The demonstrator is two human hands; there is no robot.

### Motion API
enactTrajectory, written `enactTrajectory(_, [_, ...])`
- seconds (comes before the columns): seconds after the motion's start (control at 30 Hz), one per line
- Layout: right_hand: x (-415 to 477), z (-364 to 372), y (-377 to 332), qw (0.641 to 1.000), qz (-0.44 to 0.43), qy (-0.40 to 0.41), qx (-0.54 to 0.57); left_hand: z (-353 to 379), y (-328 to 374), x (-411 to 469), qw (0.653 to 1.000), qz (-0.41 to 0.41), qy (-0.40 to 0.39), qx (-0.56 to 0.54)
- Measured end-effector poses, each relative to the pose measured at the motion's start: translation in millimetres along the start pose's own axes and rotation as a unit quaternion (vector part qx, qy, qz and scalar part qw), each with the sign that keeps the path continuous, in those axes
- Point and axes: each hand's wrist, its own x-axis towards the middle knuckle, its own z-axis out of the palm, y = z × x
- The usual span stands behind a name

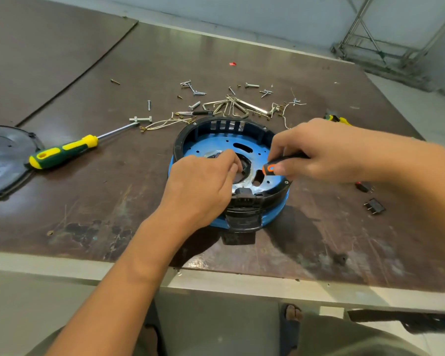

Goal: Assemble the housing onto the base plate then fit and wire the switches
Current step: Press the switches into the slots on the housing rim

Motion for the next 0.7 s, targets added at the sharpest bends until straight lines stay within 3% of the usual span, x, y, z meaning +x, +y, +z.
enactTrajectory(0.3, [-8,26,-4,0.990,-0.026,0.055,0.124,-2,0,1,0.997,0.042,-0.014,0.056])
enactTrajectory(0.43, [-13,27,10,0.983,0.027,0.126,0.128,-8,3,2,0.994,0.090,-0.058,0.000])
enactTrajectory(0.53, [-19,43,33,0.962,0.105,0.215,0.132,-10,11,1,0.989,0.120,-0.089,0.007])
enactTrajectory(0.63, [-23,74,49,0.917,0.165,0.314,0.182,-6,14,0,0.984,0.132,-0.113,0.032])
enactTrajectory(0.7, [-24,94,55,0.896,0.190,0.341,0.211,-6,14,-1,0.984,0.136,-0.107,0.039])
